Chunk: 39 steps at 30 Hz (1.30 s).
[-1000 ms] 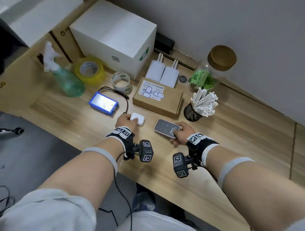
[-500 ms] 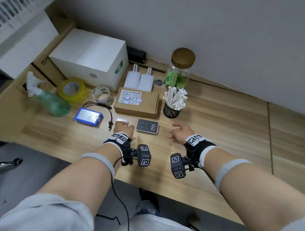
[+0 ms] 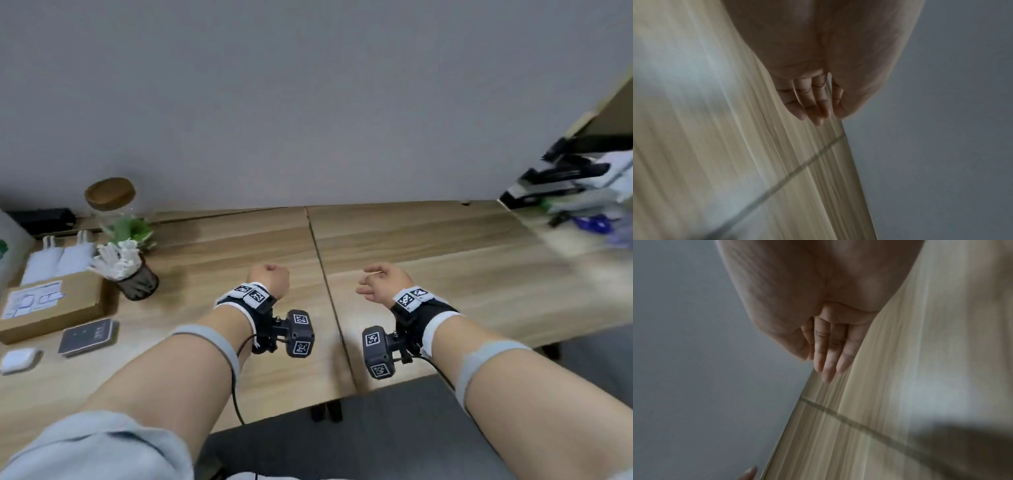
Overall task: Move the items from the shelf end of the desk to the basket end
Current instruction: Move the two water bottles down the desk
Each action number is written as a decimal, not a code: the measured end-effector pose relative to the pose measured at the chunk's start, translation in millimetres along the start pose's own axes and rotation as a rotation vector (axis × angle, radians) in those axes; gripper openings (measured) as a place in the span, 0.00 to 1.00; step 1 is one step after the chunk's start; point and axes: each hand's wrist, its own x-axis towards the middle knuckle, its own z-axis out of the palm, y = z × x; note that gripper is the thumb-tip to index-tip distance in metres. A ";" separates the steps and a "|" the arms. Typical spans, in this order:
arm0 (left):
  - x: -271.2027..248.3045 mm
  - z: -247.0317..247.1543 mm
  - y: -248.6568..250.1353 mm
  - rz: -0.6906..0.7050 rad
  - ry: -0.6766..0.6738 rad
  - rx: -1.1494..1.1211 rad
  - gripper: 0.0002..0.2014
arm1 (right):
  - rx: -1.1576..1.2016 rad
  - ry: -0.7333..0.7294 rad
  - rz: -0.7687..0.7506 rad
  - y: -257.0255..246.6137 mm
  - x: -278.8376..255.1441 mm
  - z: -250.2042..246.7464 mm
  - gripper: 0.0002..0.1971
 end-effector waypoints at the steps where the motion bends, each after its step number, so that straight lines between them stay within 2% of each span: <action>1: -14.6 34.9 20.1 0.049 -0.073 0.014 0.02 | 0.032 0.046 0.008 2.6 -2.3 -38.7 0.11; 3: -80.9 98.5 63.9 0.117 -0.213 0.022 0.03 | 0.072 0.155 0.011 7.6 -10.8 -108.6 0.10; 5: -122.2 156.2 94.0 0.086 -0.349 -0.025 0.08 | 0.085 0.263 -0.009 15.3 -20.6 -171.8 0.09; 7: -143.7 207.5 113.1 0.092 -0.451 0.003 0.09 | 0.101 0.342 -0.026 24.1 -34.3 -223.7 0.09; 10: -165.1 273.6 129.5 0.178 -0.510 0.030 0.04 | 0.107 0.453 -0.024 41.6 -49.9 -288.3 0.09; 13: -177.5 332.0 142.0 0.204 -0.592 0.075 0.04 | 0.153 0.530 0.001 57.8 -60.3 -341.2 0.09; 17: -181.7 411.3 153.6 0.217 -0.656 0.117 0.08 | 0.107 0.642 0.037 79.5 -65.7 -402.4 0.09; 20: -180.2 473.9 160.2 0.194 -0.702 0.105 0.03 | 0.068 0.705 0.064 90.4 -57.8 -449.7 0.07; 23: -177.6 534.0 173.4 0.173 -0.753 0.094 0.05 | 0.043 0.731 0.091 89.5 -38.9 -500.8 0.05; 27: -159.9 609.6 205.4 0.125 -0.724 0.079 0.04 | -0.007 0.735 0.127 76.6 6.2 -568.6 0.07; 31: -141.0 675.0 239.7 0.152 -0.714 0.080 0.14 | -0.037 0.720 0.156 60.8 50.3 -622.7 0.10; 39: -140.0 763.2 291.1 0.144 -0.730 0.130 0.14 | -0.016 0.681 0.183 57.3 102.9 -707.8 0.10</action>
